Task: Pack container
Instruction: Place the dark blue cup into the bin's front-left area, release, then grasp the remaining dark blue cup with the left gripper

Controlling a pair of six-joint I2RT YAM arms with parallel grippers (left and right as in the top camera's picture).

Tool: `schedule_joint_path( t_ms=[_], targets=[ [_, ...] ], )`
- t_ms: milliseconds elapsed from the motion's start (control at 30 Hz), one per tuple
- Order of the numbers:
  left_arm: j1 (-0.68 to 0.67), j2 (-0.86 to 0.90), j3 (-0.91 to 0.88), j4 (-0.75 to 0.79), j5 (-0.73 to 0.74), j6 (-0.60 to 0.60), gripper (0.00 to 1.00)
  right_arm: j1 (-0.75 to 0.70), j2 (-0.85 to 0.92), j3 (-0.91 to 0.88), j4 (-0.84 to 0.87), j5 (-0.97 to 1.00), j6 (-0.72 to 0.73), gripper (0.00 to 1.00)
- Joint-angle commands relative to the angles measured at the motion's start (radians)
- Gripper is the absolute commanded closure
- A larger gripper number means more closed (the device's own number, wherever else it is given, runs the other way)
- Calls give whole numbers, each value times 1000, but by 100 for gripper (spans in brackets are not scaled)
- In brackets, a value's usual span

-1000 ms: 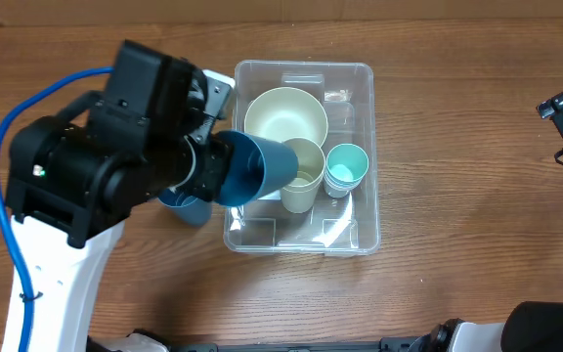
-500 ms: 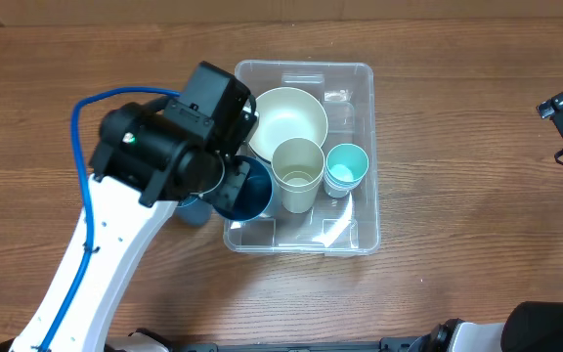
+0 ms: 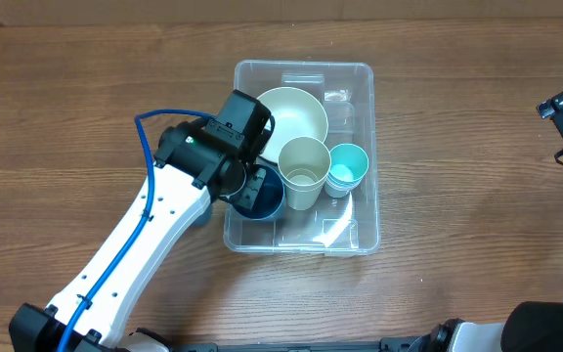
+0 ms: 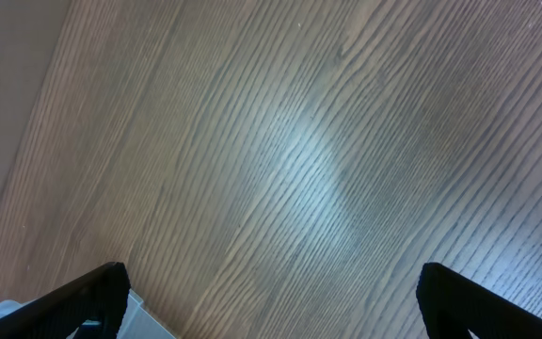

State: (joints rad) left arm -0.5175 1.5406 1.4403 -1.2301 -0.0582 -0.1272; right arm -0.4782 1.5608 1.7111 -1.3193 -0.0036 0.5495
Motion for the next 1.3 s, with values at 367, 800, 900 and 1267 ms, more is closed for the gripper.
schedule_joint_path(
  t_ms=[367, 800, 900, 1267],
  targets=[
    [-3, 54, 5, -28, 6, -50, 79, -3, 0, 5, 5, 2, 5, 0],
    [90, 23, 584, -460, -119, -147, 30, -3, 0, 5, 5, 2, 5, 0],
    [244, 12, 560, -460, -94, -169, 26, -3, 0, 5, 5, 2, 5, 0],
    [545, 15, 127, -200, 167, -63, 30, -3, 0, 5, 5, 2, 5, 0]
  ],
)
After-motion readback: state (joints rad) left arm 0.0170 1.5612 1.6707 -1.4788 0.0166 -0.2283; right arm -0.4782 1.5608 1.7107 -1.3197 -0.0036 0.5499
